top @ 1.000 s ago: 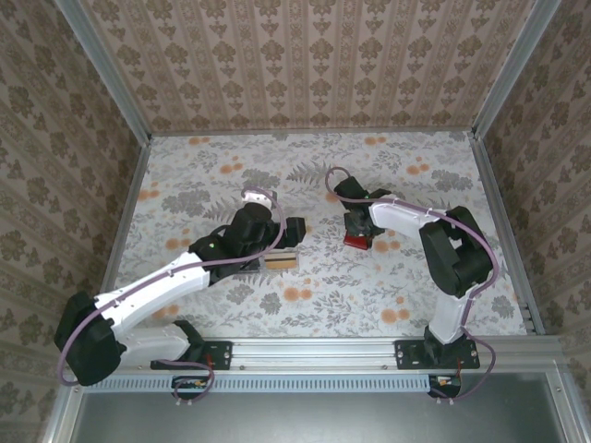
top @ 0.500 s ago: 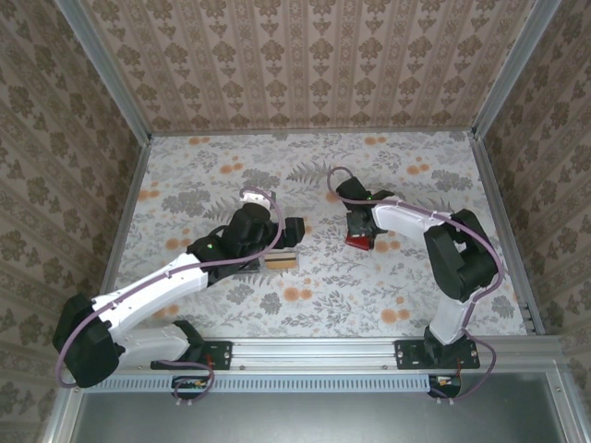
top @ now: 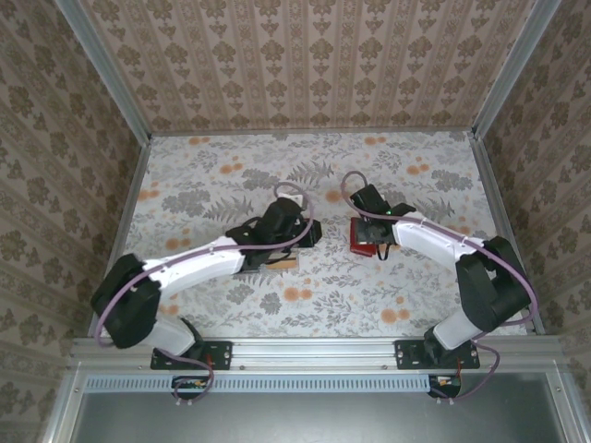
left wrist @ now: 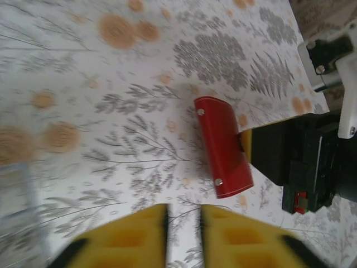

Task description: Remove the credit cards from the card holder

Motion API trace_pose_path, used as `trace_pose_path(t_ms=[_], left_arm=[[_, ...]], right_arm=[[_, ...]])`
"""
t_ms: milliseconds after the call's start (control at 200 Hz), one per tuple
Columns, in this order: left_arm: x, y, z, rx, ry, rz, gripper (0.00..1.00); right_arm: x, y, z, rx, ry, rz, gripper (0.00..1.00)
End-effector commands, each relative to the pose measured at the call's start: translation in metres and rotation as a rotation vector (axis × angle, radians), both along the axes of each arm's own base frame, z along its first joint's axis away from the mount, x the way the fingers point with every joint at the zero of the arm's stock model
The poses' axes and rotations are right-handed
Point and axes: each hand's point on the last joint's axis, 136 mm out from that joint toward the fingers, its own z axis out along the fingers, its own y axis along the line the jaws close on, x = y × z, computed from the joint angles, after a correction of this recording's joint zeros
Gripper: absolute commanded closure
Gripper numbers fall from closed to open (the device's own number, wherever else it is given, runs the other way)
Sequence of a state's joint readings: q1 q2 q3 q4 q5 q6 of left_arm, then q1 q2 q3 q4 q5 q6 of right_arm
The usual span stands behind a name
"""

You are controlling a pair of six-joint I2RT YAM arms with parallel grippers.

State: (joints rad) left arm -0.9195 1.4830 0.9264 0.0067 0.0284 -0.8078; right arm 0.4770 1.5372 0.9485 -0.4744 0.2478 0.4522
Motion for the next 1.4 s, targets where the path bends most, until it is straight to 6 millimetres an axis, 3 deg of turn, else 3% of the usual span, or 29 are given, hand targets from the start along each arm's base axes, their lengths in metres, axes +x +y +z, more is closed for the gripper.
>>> trace_pose_path(t_ms=[0, 195, 550, 750, 960, 1100, 1285, 1395], left_arm=[[0.0, -0.037, 0.009, -0.1, 0.056, -0.021, 1.0], [0.008, -0.067, -0.033, -0.107, 0.188, 0.003, 1.0], [0.016, -0.102, -0.076, -0.161, 0.336, 0.019, 1.0], [0.017, -0.1, -0.108, -0.111, 0.413, 0.079, 1.0], [-0.001, -0.067, -0.162, 0.061, 0.559, 0.221, 1.0], [-0.011, -0.054, -0.185, 0.112, 0.632, 0.284, 1.0], [-0.015, -0.04, -0.198, 0.151, 0.659, 0.338, 1.0], [-0.013, -0.049, -0.192, 0.134, 0.643, 0.299, 1.0]], right_arm=[[-0.005, 0.01, -0.002, 0.078, -0.015, 0.0, 1.0], [-0.013, 0.016, -0.024, 0.136, 0.019, -0.008, 1.0], [-0.019, 0.024, -0.042, 0.191, 0.04, -0.006, 1.0], [-0.021, 0.023, -0.042, 0.193, 0.043, -0.008, 1.0], [-0.022, 0.02, -0.029, 0.215, 0.001, -0.022, 1.0], [-0.026, 0.008, -0.022, 0.212, -0.01, -0.058, 1.0], [-0.031, -0.024, -0.013, 0.239, -0.038, -0.151, 1.0], [-0.037, -0.036, -0.012, 0.272, -0.031, -0.187, 1.0]])
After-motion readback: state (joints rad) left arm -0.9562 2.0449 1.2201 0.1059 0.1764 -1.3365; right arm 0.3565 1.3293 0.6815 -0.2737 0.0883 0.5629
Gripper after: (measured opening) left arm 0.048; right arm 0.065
